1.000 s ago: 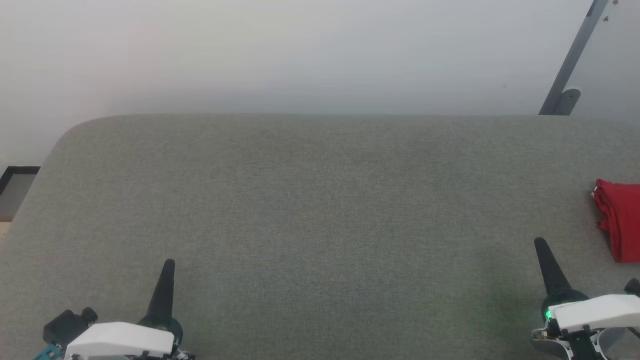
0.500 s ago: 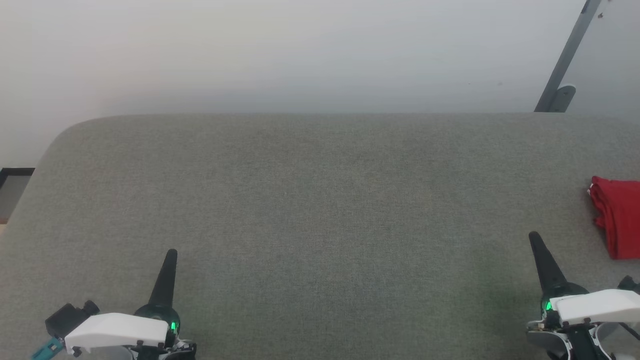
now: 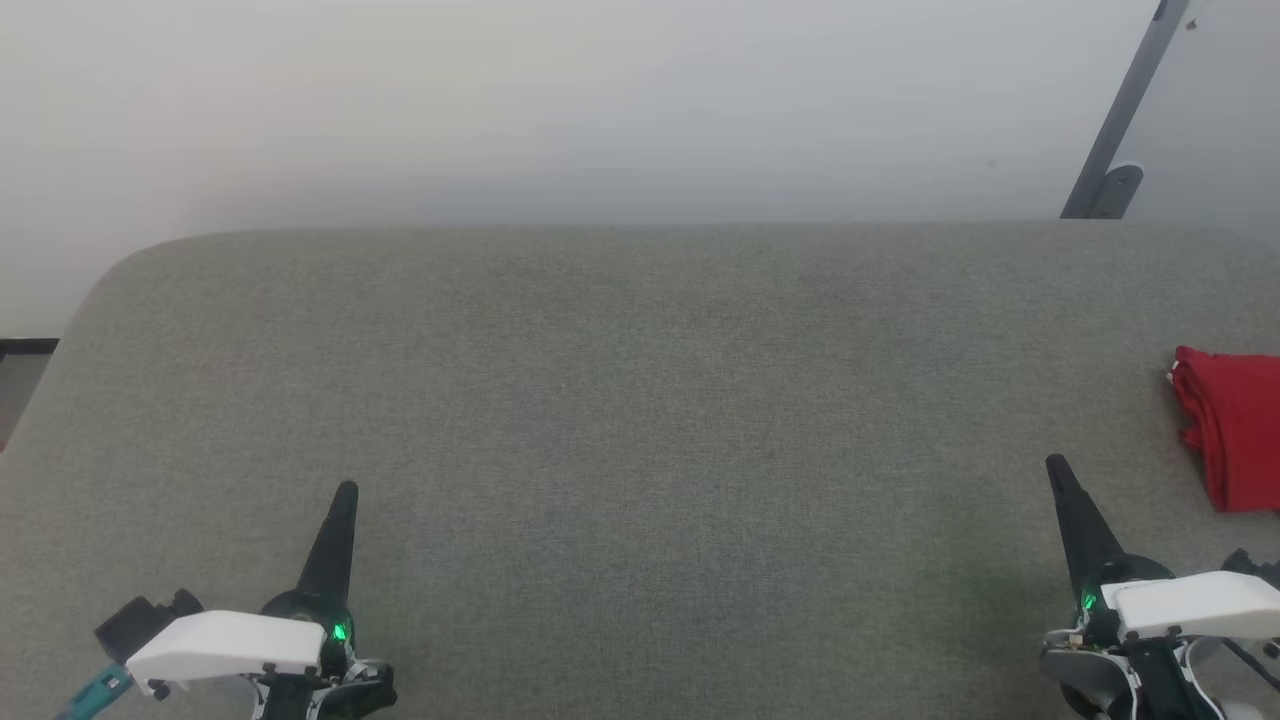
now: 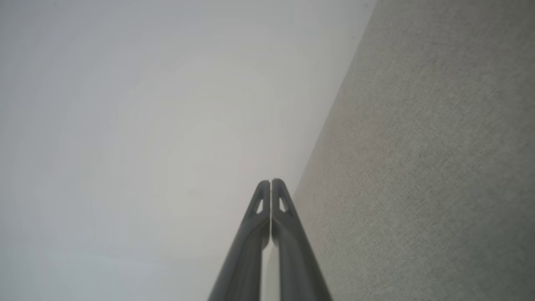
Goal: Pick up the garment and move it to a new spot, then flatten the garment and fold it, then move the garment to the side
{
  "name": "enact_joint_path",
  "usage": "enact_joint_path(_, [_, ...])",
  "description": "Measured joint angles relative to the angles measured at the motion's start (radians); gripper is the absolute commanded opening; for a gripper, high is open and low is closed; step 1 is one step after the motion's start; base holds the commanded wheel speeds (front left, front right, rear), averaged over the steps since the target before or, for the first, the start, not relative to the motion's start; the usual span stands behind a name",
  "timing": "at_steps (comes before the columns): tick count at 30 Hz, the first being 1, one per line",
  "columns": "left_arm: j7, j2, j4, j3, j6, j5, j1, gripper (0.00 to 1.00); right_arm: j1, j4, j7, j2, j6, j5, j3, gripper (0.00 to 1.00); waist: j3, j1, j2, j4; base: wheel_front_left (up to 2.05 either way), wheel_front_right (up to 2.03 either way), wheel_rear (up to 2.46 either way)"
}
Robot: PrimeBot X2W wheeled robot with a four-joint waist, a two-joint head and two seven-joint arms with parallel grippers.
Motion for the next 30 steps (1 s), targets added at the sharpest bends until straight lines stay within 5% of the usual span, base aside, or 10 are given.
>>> enact_joint_path(30, [0.056, -0.009, 0.019, 0.009, 0.000, -0.194, -0.052, 0.00, -0.038, 0.027, 0.032, 0.024, 0.000, 0.183, 0.003, 0.00, 0.008, 0.0000, 0.0000, -0.021, 0.00, 0.00, 0.00])
